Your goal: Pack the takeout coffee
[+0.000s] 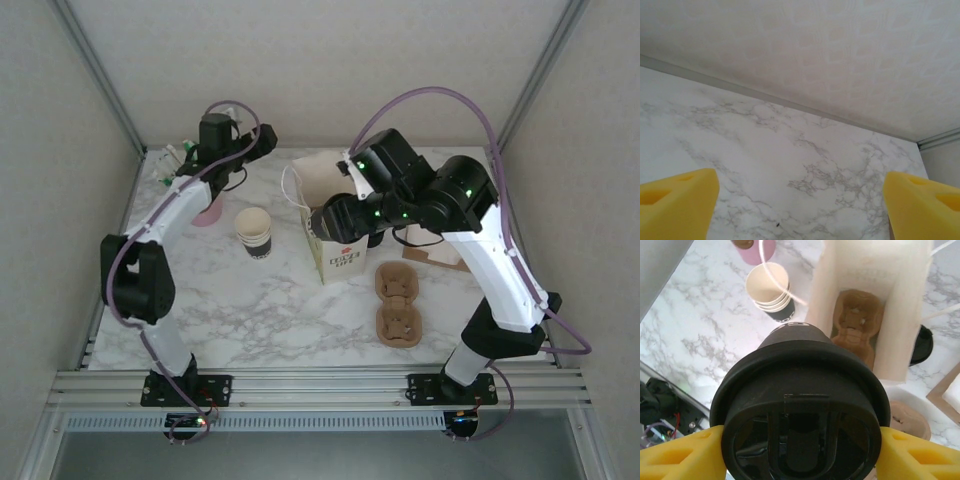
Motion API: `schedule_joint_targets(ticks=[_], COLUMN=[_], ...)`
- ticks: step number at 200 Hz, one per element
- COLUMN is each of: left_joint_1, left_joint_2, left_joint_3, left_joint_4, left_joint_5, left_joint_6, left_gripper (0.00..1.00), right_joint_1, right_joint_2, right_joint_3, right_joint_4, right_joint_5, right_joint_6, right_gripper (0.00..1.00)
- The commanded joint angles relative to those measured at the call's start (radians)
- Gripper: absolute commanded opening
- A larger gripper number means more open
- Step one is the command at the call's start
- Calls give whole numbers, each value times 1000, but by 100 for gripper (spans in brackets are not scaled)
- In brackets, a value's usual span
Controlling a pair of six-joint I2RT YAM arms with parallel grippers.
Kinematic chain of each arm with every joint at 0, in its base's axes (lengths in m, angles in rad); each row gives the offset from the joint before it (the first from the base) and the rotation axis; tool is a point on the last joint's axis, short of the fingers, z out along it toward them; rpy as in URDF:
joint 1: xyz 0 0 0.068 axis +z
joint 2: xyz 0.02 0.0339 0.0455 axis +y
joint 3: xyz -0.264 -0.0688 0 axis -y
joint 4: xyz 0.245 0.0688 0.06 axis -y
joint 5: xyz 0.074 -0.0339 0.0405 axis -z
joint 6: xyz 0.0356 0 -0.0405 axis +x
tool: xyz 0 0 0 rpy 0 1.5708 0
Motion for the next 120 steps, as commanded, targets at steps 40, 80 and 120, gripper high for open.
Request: schedule_joint_targets(ticks=[40,80,120], left_joint_1=[-22,-36,-53], left_joint_2=[276,390,372], left_joint_3=[324,431,368], left_joint_4=[-92,-145,-136], left_joint_5=[127,207,295], left_joint_6=[117,158,179], left_gripper=[81,77,75], right_joint_1=[-105,-149,-164], right_joint_2=[33,69,113], right_joint_3=[73,80,113], right_joint_4=[16,18,-19], right_joint_5=[-42,-65,-62], right_joint_6=[-39,-47,-47], right_gripper=[69,69,69])
